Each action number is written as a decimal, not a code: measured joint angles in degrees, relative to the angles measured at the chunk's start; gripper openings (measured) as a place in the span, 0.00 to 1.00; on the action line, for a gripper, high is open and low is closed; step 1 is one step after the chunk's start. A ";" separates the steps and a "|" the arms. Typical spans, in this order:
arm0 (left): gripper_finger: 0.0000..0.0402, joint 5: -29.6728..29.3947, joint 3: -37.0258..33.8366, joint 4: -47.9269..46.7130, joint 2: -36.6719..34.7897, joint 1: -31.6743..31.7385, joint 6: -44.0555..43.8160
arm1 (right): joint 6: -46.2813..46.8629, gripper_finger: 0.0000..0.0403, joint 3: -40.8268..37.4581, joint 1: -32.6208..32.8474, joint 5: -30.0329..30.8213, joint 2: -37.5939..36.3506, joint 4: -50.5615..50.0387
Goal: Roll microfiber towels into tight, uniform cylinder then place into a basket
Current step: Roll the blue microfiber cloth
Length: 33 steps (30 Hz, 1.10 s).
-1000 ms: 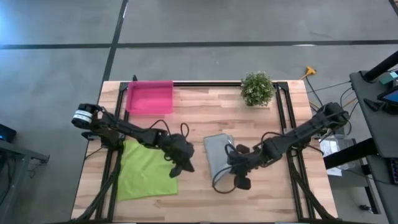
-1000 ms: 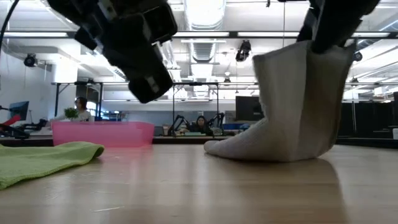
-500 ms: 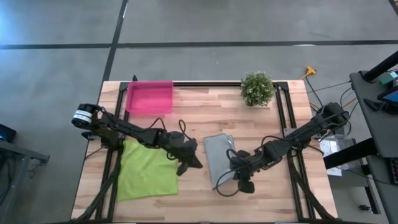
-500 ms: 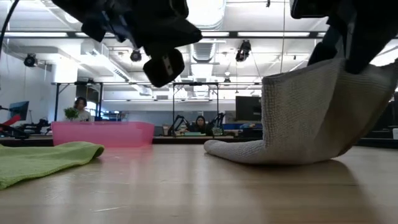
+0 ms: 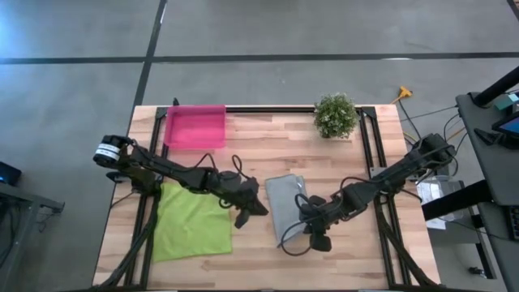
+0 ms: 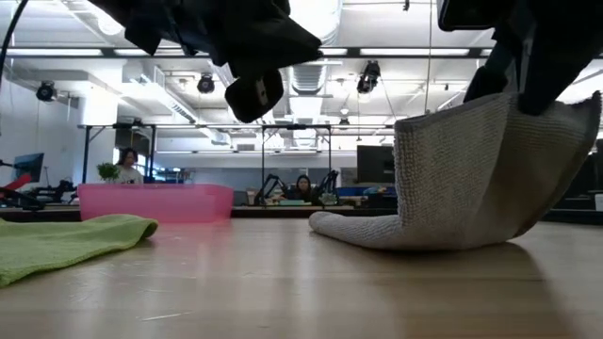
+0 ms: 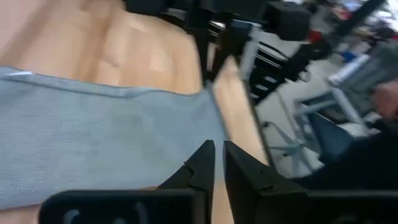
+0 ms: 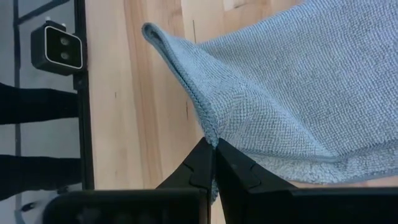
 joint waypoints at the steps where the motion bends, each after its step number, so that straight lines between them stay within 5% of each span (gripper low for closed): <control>1: 0.07 -1.77 -0.08 -0.10 0.00 -0.02 0.52 | 0.00 0.02 0.00 0.00 -0.03 0.00 -0.01; 7: 0.16 -11.52 0.29 1.79 2.29 0.29 7.42 | 0.98 0.02 0.02 0.15 -0.07 -0.11 0.01; 19: 0.19 6.58 9.28 13.50 15.35 -3.15 0.99 | 3.19 0.02 -0.57 0.11 -0.44 1.18 -0.44; 25: 0.19 6.57 12.11 4.59 19.62 -4.90 3.13 | 1.08 0.02 -0.81 1.02 -3.82 4.37 0.16; 33: 0.19 5.02 14.36 4.43 25.94 -2.98 2.05 | 0.86 0.02 -0.79 5.29 -13.95 8.59 2.42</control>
